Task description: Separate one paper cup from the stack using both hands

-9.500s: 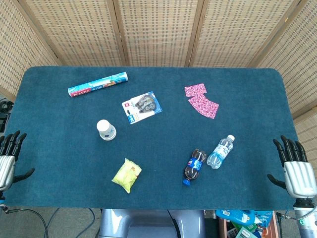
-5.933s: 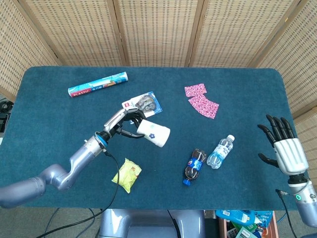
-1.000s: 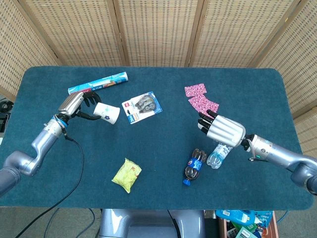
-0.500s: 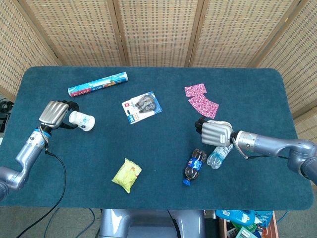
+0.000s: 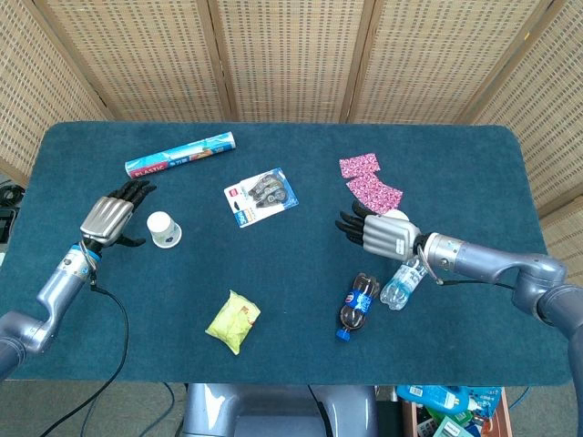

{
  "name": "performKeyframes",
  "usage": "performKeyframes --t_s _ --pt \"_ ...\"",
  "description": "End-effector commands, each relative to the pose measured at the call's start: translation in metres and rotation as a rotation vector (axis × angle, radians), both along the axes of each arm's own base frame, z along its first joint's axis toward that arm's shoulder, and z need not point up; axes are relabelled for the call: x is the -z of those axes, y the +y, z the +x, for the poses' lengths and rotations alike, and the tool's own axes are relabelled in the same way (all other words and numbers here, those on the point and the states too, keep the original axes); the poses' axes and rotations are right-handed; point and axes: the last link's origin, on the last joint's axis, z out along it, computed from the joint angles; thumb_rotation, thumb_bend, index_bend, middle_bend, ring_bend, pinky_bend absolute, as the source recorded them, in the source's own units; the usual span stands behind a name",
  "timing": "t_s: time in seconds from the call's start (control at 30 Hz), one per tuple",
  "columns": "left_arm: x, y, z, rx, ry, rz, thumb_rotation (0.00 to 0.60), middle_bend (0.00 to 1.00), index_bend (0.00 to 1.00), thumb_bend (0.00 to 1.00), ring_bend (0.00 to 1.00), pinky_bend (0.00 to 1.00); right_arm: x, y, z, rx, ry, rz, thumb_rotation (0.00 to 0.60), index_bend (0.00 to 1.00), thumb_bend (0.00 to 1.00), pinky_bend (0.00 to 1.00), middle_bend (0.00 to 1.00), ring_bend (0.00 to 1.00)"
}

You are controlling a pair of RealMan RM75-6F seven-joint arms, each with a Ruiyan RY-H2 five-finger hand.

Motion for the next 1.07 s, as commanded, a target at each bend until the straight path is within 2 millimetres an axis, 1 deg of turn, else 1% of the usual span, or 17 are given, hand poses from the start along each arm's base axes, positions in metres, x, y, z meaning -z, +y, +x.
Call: performKeyframes --t_s 0.03,0.2,0.3,0.43,0.53,0.57,0.6,0.7,0.83,0.9,0.97,1.07 --pt "-0.006 0.000 0.002 0.003 -0.019 0.015 0.600 0.00 0.00 0.18 0.00 0.11 -0.003 0.002 0.002 -0.004 -0.047 -0.019 0.600 0.12 0.00 0.19 0.07 0.05" --pt "-0.028 -0.003 0.005 0.002 -0.073 0.063 0.600 0.00 0.00 0.18 0.00 0.10 -0.025 0.010 0.004 0.046 -0.226 -0.082 0.600 0.12 0.00 0.19 0.06 0.05" --pt "-0.045 -0.010 0.007 -0.005 -0.114 0.100 0.600 0.00 0.00 0.18 0.00 0.06 -0.043 0.021 -0.002 0.121 -0.395 -0.132 0.600 0.12 0.00 0.19 0.06 0.04" --pt "-0.068 -0.028 0.006 -0.022 -0.139 0.146 0.600 0.00 0.00 0.18 0.00 0.00 -0.061 0.041 -0.021 0.266 -0.625 -0.192 0.600 0.12 0.00 0.13 0.03 0.02" --pt "-0.080 -0.048 0.003 -0.052 -0.138 0.180 0.600 0.00 0.00 0.16 0.00 0.00 -0.069 0.061 -0.041 0.380 -0.741 -0.242 0.600 0.07 0.00 0.03 0.00 0.00" --pt "-0.085 -0.057 0.002 -0.068 -0.141 0.202 0.600 0.00 0.00 0.14 0.00 0.00 -0.070 0.071 -0.052 0.441 -0.768 -0.273 0.600 0.03 0.00 0.01 0.00 0.00" --pt "-0.088 -0.070 -0.004 -0.091 -0.147 0.229 0.600 0.00 0.00 0.13 0.00 0.00 -0.066 0.085 -0.066 0.539 -0.824 -0.284 0.600 0.01 0.00 0.00 0.00 0.00" --pt "-0.090 -0.097 -0.009 -0.137 -0.166 0.269 0.600 0.00 0.00 0.12 0.00 0.00 -0.059 0.112 -0.082 0.666 -0.935 -0.305 0.600 0.00 0.00 0.00 0.00 0.00" --pt "-0.089 -0.128 -0.018 -0.188 -0.174 0.310 0.600 0.00 0.00 0.12 0.00 0.00 -0.050 0.143 -0.103 0.778 -1.068 -0.328 0.600 0.00 0.00 0.00 0.00 0.00" --pt "-0.087 -0.139 -0.022 -0.198 -0.167 0.322 0.600 0.00 0.00 0.12 0.00 0.00 -0.047 0.155 -0.112 0.803 -1.104 -0.342 0.600 0.00 0.00 0.00 0.00 0.00" --pt "-0.086 -0.146 -0.028 -0.210 -0.164 0.320 0.600 0.00 0.00 0.12 0.00 0.00 -0.045 0.163 -0.119 0.826 -1.124 -0.351 0.600 0.00 0.00 0.00 0.00 0.00" --pt "-0.086 -0.151 -0.034 -0.215 -0.152 0.311 0.600 0.00 0.00 0.12 0.00 0.00 -0.043 0.173 -0.129 0.837 -1.128 -0.371 0.600 0.00 0.00 0.00 0.00 0.00"
